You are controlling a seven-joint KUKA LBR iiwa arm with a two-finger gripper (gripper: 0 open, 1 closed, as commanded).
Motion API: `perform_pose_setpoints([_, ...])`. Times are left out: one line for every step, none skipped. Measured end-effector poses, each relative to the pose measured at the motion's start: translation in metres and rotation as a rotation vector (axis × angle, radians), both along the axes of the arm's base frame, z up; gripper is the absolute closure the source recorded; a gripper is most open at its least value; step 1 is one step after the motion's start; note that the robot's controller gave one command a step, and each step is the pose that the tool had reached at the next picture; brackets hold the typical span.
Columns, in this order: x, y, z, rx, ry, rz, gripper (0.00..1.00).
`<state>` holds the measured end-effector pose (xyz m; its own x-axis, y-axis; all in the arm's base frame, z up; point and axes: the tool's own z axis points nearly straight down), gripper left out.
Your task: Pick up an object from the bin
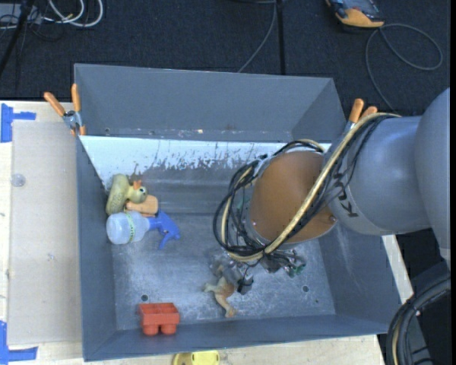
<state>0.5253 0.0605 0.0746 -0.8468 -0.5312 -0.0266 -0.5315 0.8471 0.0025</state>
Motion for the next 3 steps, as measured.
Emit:
perform_pose_setpoints([-0.012,-0.004,0.042,-0.006,0.015,0.023,1.00])
perform_pose_setpoints([-0.017,-0.006,0.080,-0.002,0.003,0.069,1.00])
perform_pose_setpoints([-0.039,0.003,0.093,-0.005,0.007,0.077,1.00])
